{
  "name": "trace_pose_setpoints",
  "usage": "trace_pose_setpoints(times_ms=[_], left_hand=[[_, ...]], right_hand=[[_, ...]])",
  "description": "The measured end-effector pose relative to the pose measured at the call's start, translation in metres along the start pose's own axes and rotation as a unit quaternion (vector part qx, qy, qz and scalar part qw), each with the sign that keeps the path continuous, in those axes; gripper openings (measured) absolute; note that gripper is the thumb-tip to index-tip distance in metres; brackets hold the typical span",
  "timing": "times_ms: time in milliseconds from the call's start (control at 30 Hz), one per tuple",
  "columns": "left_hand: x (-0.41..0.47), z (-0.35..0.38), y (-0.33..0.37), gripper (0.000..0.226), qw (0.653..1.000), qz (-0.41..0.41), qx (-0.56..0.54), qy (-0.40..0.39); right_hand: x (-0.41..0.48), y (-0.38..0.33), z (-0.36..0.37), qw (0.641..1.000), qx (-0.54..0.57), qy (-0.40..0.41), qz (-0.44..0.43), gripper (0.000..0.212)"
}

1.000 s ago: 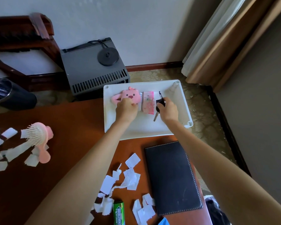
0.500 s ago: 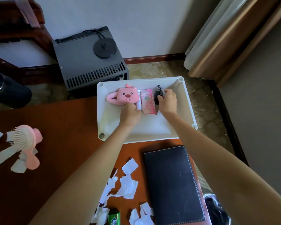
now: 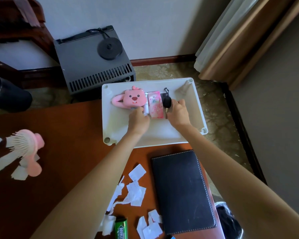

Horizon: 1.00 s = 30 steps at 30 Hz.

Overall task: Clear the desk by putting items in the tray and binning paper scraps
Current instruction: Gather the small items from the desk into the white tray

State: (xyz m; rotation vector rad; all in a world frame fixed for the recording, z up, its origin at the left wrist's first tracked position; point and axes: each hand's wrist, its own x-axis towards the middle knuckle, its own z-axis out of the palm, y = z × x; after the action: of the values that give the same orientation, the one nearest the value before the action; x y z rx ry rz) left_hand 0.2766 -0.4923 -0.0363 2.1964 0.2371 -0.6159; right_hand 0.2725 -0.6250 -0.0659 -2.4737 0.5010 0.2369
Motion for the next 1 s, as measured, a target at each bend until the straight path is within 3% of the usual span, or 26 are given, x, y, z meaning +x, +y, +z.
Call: trace_pose_setpoints(times_ms=[333, 567, 667, 833, 1000], left_hand=[[0.003, 0.001, 0.005, 0.029, 1.0, -0.006, -0.009, 0.007], [-0.008, -0.01, 0.007, 0.026, 0.999, 0.001, 0.046, -0.01], [-0.036, -0.023, 0.007, 0.02, 0.997, 0.034, 0.072, 0.006], [-0.087, -0.049, 0.002, 0.031, 0.989, 0.079, 0.102, 0.07], [-0.166, -0.052, -0.075, 0.023, 0.983, 0.096, 0.13, 0.09]], right_hand=[[0.016, -0.002, -0.002, 0.999, -0.045, 0.016, 0.008, 0.023], [0.002, -0.009, -0.015, 0.998, -0.046, 0.024, 0.026, 0.042], [-0.031, -0.02, -0.021, 0.999, -0.039, 0.03, -0.005, 0.038], [-0.098, -0.046, -0.018, 0.994, -0.021, 0.071, -0.085, 0.037], [-0.208, -0.046, 0.014, 0.988, 0.003, 0.05, -0.148, 0.032]])
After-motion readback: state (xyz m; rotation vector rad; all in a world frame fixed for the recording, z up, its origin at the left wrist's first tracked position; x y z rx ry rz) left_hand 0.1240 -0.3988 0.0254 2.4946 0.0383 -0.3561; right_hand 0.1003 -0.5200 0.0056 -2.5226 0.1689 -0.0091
